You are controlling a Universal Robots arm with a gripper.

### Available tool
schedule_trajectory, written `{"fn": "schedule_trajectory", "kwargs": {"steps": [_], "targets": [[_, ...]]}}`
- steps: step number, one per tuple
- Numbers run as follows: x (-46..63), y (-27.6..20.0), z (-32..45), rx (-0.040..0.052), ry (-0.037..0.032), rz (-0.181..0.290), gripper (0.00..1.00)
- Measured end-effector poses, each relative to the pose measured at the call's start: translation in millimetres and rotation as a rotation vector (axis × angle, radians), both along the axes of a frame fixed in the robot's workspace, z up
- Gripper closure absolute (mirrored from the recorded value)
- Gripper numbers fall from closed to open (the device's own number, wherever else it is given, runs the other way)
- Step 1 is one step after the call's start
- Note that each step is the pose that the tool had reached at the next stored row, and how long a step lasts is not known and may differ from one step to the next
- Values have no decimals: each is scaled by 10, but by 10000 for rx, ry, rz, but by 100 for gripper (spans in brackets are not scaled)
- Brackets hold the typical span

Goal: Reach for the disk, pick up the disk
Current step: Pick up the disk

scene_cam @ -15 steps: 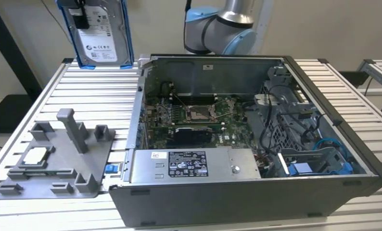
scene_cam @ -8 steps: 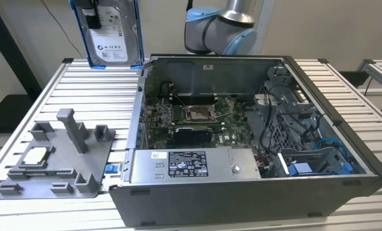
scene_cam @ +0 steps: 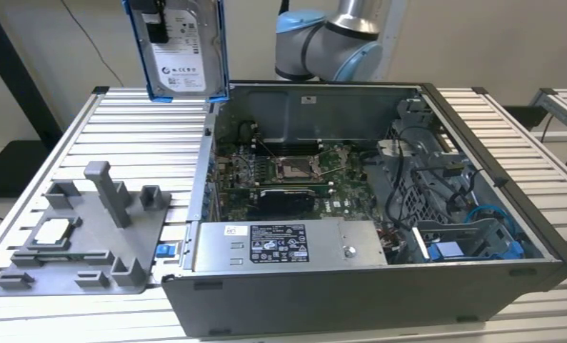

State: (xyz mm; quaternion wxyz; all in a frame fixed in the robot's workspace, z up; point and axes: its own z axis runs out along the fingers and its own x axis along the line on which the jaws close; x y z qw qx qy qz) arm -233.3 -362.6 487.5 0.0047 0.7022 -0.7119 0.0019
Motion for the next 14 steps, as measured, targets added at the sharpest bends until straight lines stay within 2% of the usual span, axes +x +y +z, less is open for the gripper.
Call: {"fn": "schedule_trajectory", "kwargs": {"steps": [14], "targets": [[355, 0, 0, 0, 0, 1, 100]]}}
